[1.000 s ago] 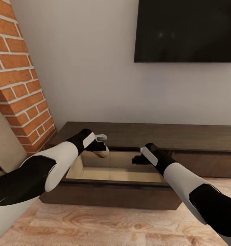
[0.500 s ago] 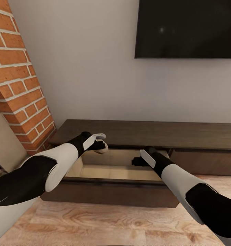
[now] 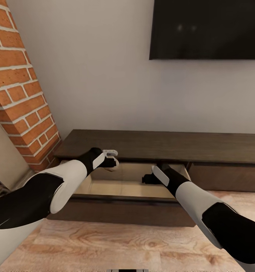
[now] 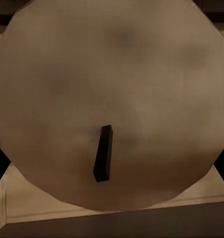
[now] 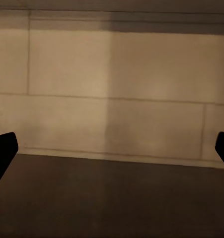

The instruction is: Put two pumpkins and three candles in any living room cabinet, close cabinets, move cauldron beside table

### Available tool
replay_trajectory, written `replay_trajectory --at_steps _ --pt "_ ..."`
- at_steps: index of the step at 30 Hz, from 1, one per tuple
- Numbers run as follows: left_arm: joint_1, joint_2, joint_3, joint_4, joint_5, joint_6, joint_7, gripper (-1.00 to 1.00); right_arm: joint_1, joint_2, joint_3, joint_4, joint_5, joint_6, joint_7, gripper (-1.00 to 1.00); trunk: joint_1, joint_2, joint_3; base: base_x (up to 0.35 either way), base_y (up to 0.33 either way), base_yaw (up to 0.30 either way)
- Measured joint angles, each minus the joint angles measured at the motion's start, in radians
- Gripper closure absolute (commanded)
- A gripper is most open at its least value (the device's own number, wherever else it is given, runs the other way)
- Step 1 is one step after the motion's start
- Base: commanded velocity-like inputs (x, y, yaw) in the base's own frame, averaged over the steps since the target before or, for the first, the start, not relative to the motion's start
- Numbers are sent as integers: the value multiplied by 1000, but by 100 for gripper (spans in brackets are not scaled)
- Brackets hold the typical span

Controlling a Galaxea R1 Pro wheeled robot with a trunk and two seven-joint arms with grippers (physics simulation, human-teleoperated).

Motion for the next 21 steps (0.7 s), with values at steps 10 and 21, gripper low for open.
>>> replay_trajectory --at_steps 10,21 --pt "1 0 3 12 -34 0 -10 100 0 2 0 37 3 -39 4 -100 0 0 -16 0 0 0" --pt "1 0 3 19 -35 2 -11 100 0 2 1 43 3 -92 7 -100 0 0 -34 0 0 0"
